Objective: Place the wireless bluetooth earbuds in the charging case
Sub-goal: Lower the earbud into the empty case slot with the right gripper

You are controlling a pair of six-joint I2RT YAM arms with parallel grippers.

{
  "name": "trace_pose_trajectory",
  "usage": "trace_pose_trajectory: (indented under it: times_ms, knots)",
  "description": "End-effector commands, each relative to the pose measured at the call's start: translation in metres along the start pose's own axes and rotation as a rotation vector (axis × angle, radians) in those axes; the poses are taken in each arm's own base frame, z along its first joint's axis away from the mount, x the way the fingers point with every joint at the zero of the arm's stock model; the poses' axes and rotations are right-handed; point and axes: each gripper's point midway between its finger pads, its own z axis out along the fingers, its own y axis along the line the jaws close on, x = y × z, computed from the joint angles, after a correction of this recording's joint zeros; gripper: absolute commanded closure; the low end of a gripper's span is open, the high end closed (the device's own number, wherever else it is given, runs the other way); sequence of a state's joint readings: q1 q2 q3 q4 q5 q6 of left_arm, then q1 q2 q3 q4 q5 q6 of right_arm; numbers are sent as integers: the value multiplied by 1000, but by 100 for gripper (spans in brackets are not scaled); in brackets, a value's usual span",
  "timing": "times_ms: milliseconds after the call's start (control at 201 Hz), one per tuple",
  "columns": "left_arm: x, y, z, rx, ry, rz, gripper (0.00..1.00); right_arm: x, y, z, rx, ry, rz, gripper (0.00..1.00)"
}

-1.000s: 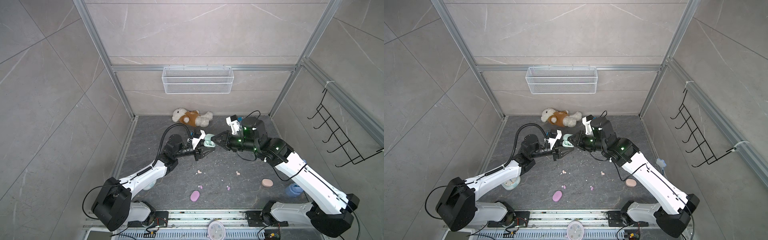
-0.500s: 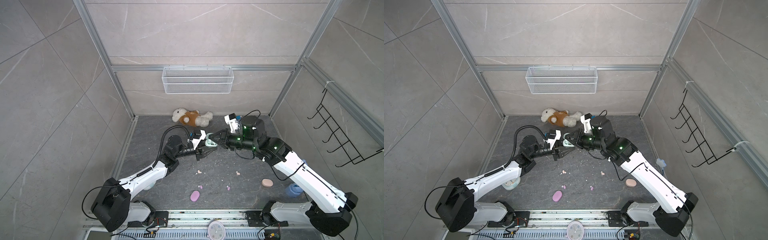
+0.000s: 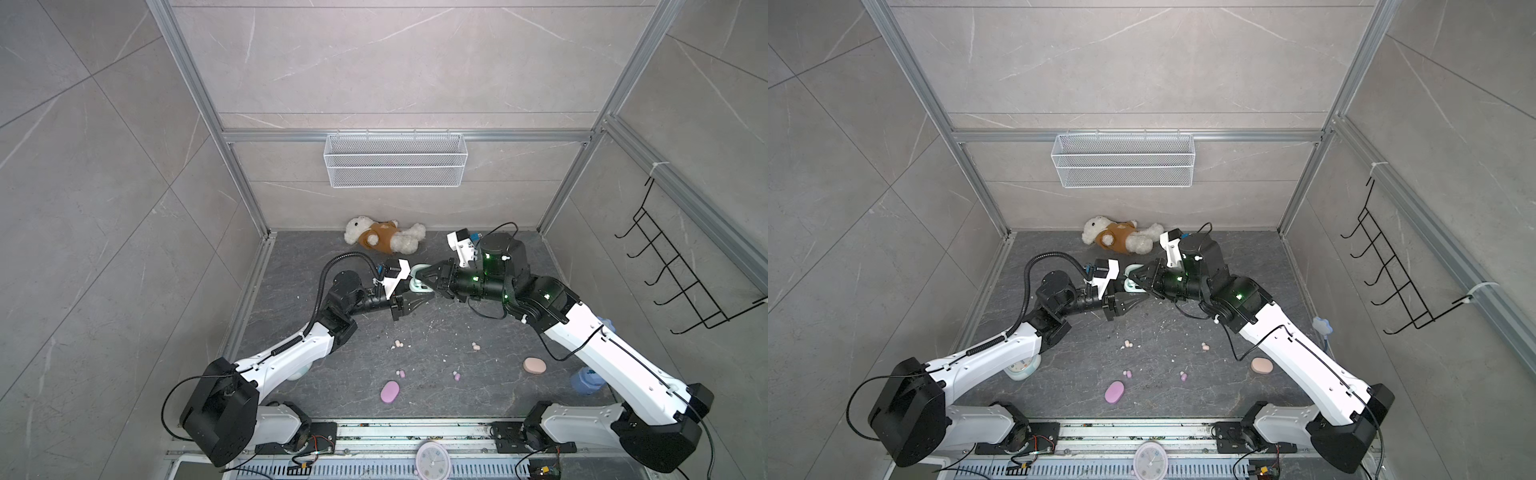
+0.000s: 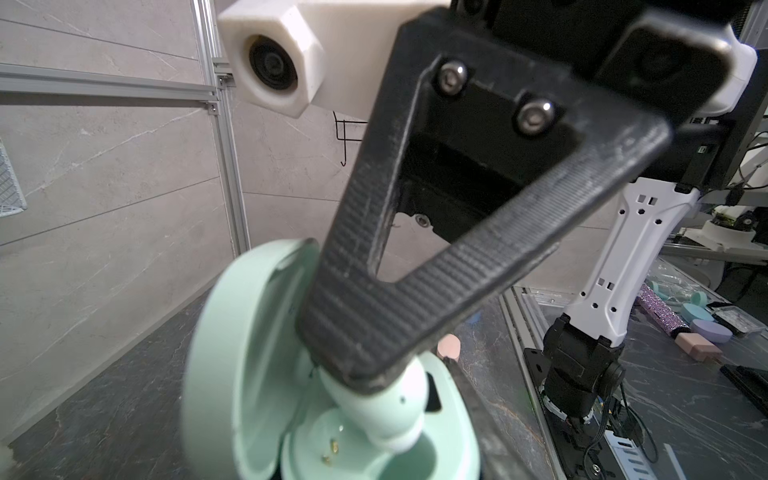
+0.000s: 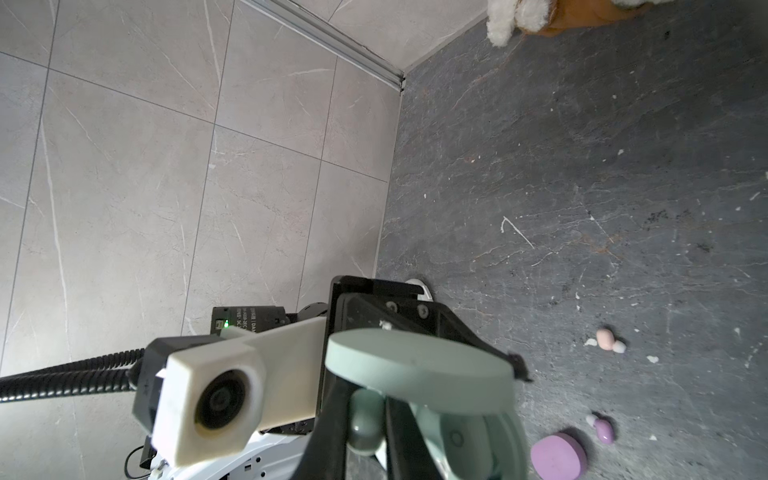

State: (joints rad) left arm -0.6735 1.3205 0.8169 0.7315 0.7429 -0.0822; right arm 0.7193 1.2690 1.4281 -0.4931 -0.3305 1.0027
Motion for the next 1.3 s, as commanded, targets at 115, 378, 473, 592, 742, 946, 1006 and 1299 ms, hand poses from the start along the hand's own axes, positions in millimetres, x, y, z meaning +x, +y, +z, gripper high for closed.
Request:
trace_pose_trajectory:
  times_ms: [115, 378, 473, 592, 742, 946, 1006, 1299]
  knots:
    - [-33, -11, -3, 27, -88, 69, 81, 5, -1, 7, -13, 26, 15, 83]
    - [-36, -11, -4, 24, -95, 73, 81, 9, -7, 6, 5, 37, 16, 80]
    - [-36, -10, -4, 21, -95, 71, 81, 10, -8, 4, 13, 35, 15, 76]
    - [-36, -10, -4, 19, -96, 70, 81, 11, -9, 3, 21, 38, 12, 71]
    - [-37, -10, -5, 16, -97, 69, 81, 10, -11, 1, 34, 33, 5, 67]
    - [-38, -10, -5, 14, -100, 73, 81, 10, -10, -1, 42, 36, -5, 61]
    - [-39, -10, -5, 14, -102, 73, 81, 10, -10, -2, 47, 40, -12, 59]
    - [-41, -10, -5, 15, -106, 73, 81, 14, -8, 2, 55, 69, -31, 53]
